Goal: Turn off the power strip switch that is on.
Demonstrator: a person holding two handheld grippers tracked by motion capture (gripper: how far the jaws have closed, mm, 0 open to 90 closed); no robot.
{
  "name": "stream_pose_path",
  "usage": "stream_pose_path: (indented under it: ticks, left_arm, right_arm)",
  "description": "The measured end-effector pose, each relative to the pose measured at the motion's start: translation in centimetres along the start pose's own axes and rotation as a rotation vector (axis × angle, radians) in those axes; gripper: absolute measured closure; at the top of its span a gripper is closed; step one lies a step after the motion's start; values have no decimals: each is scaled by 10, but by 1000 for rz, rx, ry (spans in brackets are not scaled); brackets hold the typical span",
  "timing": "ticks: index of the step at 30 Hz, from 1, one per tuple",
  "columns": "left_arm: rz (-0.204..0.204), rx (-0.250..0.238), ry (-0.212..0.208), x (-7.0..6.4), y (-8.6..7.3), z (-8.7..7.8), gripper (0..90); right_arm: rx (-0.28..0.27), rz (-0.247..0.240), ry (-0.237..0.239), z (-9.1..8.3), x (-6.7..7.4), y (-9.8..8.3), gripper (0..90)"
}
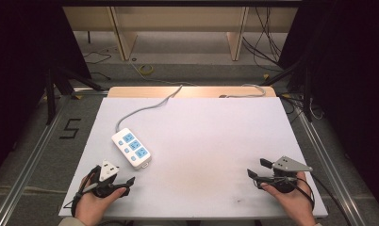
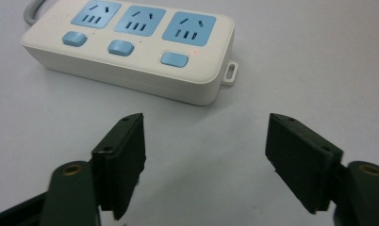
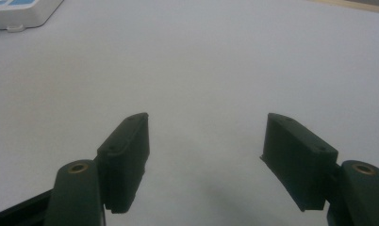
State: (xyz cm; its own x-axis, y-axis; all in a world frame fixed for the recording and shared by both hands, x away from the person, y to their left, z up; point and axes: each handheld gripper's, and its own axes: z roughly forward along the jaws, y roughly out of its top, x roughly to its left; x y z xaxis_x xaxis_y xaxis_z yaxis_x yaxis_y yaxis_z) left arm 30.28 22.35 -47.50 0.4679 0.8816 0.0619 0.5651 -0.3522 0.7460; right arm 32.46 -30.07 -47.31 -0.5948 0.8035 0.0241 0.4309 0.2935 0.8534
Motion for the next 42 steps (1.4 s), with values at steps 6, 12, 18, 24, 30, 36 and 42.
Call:
stream_pose_path:
  ticks: [6, 12, 18, 24, 30, 36, 42]
  left_arm:
    - [9, 49, 29, 3, -1, -4, 580]
    - [24, 79, 41, 4, 0, -8, 839]
    - [8, 101, 39, 4, 0, -9, 895]
    - [-7, 116, 34, 5, 2, -9, 895]
    - [-20, 125, 37, 5, 4, -10, 896]
    - [-19, 133, 38, 6, 9, -11, 896]
    - [-21, 134, 38, 5, 13, -9, 896]
  right_arm:
    - [1, 1, -2, 0, 1, 0, 328]
    - [0, 0, 1, 0, 1, 0, 327]
    - [1, -4, 6, 1, 3, 0, 326]
    - [6, -2, 9, 1, 4, 0, 326]
    - [3, -6, 10, 1, 5, 0, 326]
    - [5, -7, 10, 2, 5, 0, 326]
    - [3, -9, 13, 2, 6, 0, 326]
